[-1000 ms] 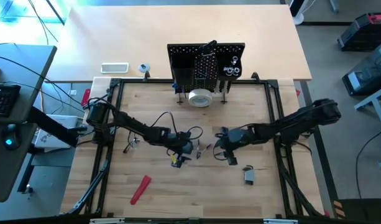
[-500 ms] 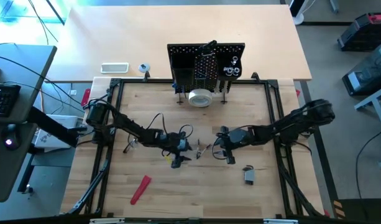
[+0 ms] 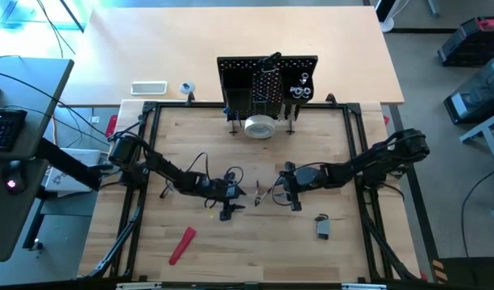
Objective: Hang tools onto peg board
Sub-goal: Hang the black spring clamp on the peg board
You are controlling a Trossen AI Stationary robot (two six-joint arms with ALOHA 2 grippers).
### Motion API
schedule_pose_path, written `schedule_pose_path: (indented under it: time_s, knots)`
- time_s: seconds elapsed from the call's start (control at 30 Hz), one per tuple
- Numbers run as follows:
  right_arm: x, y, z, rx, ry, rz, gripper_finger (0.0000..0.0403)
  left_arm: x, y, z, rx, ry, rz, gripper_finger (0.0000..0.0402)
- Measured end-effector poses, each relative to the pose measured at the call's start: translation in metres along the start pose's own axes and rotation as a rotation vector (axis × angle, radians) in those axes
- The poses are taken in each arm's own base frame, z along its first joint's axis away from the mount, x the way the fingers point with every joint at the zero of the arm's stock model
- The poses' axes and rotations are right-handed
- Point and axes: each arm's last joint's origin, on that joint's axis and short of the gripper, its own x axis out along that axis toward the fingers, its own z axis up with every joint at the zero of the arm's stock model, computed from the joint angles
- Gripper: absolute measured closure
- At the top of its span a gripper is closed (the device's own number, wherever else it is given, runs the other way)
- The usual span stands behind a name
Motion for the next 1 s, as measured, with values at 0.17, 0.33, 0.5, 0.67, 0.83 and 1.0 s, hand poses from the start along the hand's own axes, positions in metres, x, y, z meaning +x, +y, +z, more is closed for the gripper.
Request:
schedule_pose_path:
  time_s: [0.17, 0.33, 0.5, 0.67, 0.83, 1.0]
  knots:
    - [0.000, -0.007, -0.001, 0.016, 0.009, -0.004, 0.0231, -0.001, -0.002, 0.002, 0.000, -0.045, -0.009, 0.0159]
    - [0.000, -0.012, -0.002, 0.033, 0.009, 0.047, 0.0231, -0.001, -0.002, 0.002, 0.004, -0.052, -0.013, 0.0159]
    - [0.000, -0.017, -0.003, 0.046, 0.011, 0.058, 0.0231, -0.001, -0.003, 0.003, 0.003, -0.064, -0.018, 0.0159]
    - [0.004, -0.022, -0.001, 0.046, 0.006, 0.047, 0.0231, -0.001, -0.003, 0.004, 0.001, -0.079, -0.030, 0.0159]
    - [0.024, -0.022, -0.005, 0.050, 0.077, 0.066, 0.0231, -0.001, -0.003, 0.004, 0.007, -0.080, -0.030, 0.0159]
    - [0.042, -0.024, -0.007, 0.066, 0.133, 0.084, 0.0255, 0.000, -0.003, 0.004, 0.033, -0.075, -0.023, 0.0159]
